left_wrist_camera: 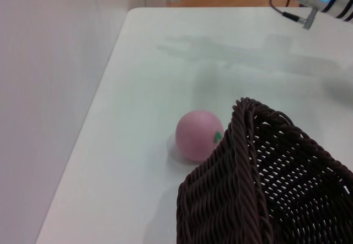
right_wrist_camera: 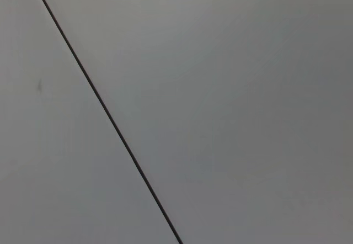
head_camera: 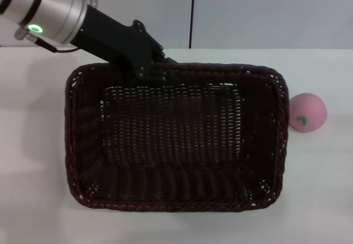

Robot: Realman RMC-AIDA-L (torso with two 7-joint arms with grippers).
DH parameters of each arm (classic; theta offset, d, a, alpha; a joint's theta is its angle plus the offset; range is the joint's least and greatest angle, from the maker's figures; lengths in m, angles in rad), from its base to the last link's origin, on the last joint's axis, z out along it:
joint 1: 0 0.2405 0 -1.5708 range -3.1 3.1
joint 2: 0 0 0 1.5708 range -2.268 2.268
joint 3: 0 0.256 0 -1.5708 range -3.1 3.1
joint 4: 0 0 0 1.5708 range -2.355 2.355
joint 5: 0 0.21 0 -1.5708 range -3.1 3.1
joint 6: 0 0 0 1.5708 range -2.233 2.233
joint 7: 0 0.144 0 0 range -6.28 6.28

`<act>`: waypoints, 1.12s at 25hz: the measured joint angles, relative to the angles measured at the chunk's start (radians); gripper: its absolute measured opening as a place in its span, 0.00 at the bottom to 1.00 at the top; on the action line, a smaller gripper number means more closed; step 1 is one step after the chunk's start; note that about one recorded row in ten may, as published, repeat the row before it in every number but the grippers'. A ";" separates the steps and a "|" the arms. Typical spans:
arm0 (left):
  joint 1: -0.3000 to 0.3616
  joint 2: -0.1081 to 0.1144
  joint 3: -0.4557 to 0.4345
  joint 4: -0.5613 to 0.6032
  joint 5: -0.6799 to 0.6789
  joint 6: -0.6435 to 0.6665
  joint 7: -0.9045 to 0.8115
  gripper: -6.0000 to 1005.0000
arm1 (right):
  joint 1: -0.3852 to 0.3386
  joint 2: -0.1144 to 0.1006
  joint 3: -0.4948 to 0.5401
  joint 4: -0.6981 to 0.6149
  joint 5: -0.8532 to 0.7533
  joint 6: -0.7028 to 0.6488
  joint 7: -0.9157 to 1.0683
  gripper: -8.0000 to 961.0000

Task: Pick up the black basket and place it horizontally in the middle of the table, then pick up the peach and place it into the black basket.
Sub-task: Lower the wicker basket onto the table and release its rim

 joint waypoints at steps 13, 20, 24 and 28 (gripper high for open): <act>-0.032 -0.002 0.011 -0.079 -0.006 -0.020 0.038 0.21 | -0.003 0.000 -0.008 0.003 -0.004 0.000 0.000 0.50; -0.017 -0.011 0.131 -0.082 -0.009 -0.108 0.004 0.21 | 0.003 0.000 -0.011 0.010 -0.006 0.001 0.000 0.51; -0.005 -0.011 0.139 -0.084 -0.023 -0.162 -0.009 0.26 | 0.003 0.000 -0.011 0.017 -0.006 0.000 0.000 0.51; 0.006 -0.009 0.139 -0.080 -0.057 -0.173 0.002 0.30 | 0.000 0.000 -0.011 0.017 -0.006 -0.001 0.000 0.51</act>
